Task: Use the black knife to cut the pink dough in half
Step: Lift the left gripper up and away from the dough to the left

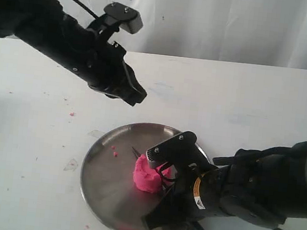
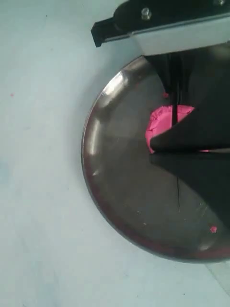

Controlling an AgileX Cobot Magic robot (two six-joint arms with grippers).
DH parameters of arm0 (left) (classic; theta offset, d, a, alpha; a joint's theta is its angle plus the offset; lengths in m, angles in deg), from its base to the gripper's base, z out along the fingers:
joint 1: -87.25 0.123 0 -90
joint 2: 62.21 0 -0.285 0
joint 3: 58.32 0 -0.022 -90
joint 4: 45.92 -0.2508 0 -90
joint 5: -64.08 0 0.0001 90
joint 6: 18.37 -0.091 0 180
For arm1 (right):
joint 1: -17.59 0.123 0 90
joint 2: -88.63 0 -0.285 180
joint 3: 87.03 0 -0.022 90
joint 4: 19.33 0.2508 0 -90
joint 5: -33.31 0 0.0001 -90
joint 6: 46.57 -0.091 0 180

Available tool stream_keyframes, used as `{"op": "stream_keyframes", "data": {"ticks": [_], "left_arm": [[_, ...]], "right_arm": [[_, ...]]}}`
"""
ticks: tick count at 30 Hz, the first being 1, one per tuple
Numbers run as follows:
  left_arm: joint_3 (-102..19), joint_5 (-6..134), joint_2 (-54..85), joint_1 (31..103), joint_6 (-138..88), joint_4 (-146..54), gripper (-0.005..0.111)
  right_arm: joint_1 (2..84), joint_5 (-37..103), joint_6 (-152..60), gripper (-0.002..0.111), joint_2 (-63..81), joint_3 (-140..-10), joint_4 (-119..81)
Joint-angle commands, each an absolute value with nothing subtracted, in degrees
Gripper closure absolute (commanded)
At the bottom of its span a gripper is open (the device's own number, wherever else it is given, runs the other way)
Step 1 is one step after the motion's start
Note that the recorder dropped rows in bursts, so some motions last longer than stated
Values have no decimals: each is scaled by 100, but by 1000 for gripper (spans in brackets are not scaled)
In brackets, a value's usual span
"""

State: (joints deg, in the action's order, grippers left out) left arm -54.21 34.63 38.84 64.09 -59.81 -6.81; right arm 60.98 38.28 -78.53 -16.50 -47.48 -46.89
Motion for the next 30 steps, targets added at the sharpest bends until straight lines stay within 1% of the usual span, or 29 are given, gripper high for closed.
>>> {"op": "stream_keyframes", "data": {"ticks": [1,12,22,30], "left_arm": [[-5384,3057,3437,6396,-5734,-739,107],[-5218,3006,2563,6396,-5350,-975,107],[-4288,3724,1667,6396,-4830,-1213,107],[-3692,3754,749,6396,-4647,-1213,107]], "right_arm": [[6091,4048,-7800,108,-1724,-4739,-4737],[6091,4351,-7800,108,-1702,-4748,-4737],[6091,4427,-7800,108,-1532,-4796,-4727],[6119,4507,-7655,108,-1532,-4796,-4442]]}}
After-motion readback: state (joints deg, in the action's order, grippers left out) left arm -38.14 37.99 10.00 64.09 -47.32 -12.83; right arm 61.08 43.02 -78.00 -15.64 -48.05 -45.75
